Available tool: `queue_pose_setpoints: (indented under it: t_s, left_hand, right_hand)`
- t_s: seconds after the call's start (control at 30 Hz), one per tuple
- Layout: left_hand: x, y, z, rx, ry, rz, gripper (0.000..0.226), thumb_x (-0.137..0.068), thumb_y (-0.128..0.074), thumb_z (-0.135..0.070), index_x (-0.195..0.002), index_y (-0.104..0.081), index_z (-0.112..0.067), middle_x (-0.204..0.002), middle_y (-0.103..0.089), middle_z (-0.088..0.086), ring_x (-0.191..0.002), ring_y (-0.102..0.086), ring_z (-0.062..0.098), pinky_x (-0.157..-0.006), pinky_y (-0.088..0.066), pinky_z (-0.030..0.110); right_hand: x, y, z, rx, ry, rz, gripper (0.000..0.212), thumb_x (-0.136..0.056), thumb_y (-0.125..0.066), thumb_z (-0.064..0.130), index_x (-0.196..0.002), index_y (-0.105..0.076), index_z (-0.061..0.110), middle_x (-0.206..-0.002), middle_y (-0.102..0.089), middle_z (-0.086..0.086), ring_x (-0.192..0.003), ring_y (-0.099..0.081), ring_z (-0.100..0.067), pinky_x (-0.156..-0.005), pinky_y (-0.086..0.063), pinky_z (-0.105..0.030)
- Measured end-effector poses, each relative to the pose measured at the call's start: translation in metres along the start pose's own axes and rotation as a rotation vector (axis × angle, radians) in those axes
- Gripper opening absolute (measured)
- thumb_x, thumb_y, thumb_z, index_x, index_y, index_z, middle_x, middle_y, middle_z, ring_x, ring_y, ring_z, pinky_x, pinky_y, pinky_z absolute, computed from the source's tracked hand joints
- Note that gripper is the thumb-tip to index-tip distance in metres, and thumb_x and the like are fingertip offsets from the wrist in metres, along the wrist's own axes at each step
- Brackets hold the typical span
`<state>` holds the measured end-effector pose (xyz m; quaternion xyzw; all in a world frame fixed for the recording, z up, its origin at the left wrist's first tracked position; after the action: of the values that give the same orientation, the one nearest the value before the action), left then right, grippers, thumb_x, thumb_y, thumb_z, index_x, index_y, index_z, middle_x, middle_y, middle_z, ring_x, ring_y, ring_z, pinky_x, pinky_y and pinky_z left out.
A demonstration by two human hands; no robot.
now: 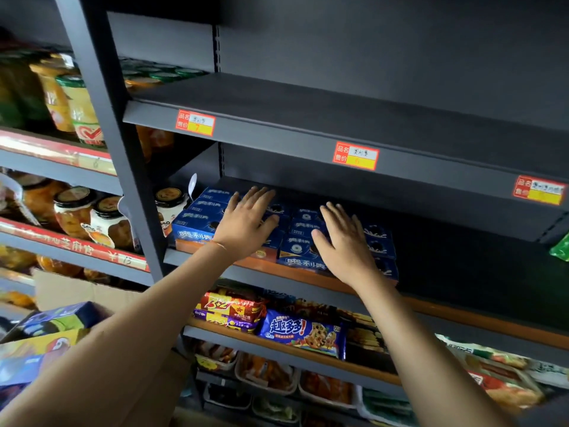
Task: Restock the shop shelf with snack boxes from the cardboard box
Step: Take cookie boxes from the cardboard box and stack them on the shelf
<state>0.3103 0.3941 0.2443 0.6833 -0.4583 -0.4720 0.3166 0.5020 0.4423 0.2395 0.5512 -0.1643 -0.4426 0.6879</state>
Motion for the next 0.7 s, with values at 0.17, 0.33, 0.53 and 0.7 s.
queue_pose_setpoints:
  t_s: [0.17, 0.33, 0.53, 0.7]
  left_hand:
    - [0.086, 0.054, 0.013, 0.488, 0.087, -0.447, 0.037, -0.092, -0.047, -0.039, -0.12, -0.062, -0.018, -0.103, -0.065, -0.008, -0.096, -0.06, 0.009, -0.082, -0.045, 0.021]
    - [0.202, 0.03, 0.134, 0.508, 0.626, -0.39, 0.022, -0.086, -0.05, -0.038, -0.094, -0.069, -0.03, -0.08, -0.07, -0.01, -0.073, -0.066, 0.014, -0.068, -0.052, 0.033]
    - [0.362, -0.007, 0.272, 0.255, 1.203, -0.222, 0.028, -0.088, -0.06, -0.021, -0.114, -0.068, -0.011, -0.112, -0.066, 0.008, -0.106, -0.059, 0.027, -0.087, -0.045, 0.037]
    - [0.444, -0.056, 0.349, 0.225, 1.408, -0.05, 0.056, -0.083, -0.07, -0.037, -0.133, -0.054, -0.015, -0.125, -0.058, 0.017, -0.118, -0.054, 0.037, -0.096, -0.046, 0.044]
  right_hand:
    - [0.025, -0.009, 0.101, -0.359, 0.342, -0.267, 0.037, -0.094, -0.047, 0.028, -0.121, -0.064, 0.009, -0.124, -0.061, -0.001, -0.121, -0.051, -0.017, -0.103, -0.039, -0.026]
    - [0.035, -0.121, 0.183, -0.55, 0.338, 0.1, 0.022, -0.094, -0.05, 0.022, -0.097, -0.07, 0.015, -0.094, -0.068, 0.005, -0.088, -0.06, -0.007, -0.078, -0.049, -0.025]
    - [0.065, -0.297, 0.256, -0.538, 0.112, 0.659, 0.02, -0.094, -0.053, 0.012, -0.107, -0.068, 0.016, -0.081, -0.06, 0.011, -0.086, -0.062, -0.017, -0.073, -0.045, -0.029]
    - [0.096, -0.399, 0.299, -0.449, -0.023, 0.94, 0.019, -0.093, -0.053, 0.017, -0.107, -0.06, 0.028, -0.092, -0.06, 0.006, -0.098, -0.064, -0.027, -0.083, -0.051, -0.041]
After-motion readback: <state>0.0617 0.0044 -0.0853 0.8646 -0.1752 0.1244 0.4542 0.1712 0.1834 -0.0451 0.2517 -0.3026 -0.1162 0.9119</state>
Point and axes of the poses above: each hand's wrist, its own x-axis away from the middle knuckle, its own y-axis out of the back of the hand, z = x × y, the point moved 7 cm from there along -x, towards the middle knuckle
